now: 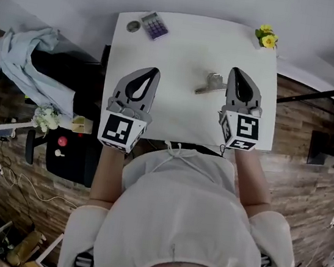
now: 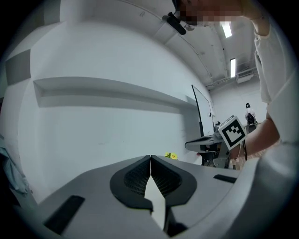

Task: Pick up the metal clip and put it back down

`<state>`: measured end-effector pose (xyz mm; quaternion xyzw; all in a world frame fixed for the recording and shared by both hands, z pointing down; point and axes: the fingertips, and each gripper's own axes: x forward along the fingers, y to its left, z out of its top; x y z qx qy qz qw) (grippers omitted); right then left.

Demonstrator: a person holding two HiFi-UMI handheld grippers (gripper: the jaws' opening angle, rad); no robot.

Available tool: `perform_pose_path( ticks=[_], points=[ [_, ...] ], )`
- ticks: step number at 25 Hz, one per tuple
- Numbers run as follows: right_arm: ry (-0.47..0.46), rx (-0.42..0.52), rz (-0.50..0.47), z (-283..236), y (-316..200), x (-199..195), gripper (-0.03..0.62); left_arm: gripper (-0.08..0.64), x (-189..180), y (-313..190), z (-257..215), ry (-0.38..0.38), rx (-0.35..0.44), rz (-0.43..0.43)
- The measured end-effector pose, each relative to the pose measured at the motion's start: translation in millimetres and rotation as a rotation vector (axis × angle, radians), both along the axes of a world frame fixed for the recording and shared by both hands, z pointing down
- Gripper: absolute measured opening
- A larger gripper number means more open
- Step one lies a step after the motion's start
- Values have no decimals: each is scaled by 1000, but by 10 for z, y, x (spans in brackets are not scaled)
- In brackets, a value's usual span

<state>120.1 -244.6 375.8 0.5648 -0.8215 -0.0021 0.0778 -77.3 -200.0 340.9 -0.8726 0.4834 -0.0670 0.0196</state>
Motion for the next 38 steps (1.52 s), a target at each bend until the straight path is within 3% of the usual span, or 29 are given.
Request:
perform_pose_path(
  ticks=[3,14,38],
  points=[
    [2,65,-13,-203,123,-22,5,20,-72,36,-106,33,12,-10],
    [-9,189,-68,-566,470,-83,3,20,-282,81,-265,13,32,-52],
    [-43,129,-124,-459,441,-85,2,19,-95,121,-260,-18,21,-30]
  ],
)
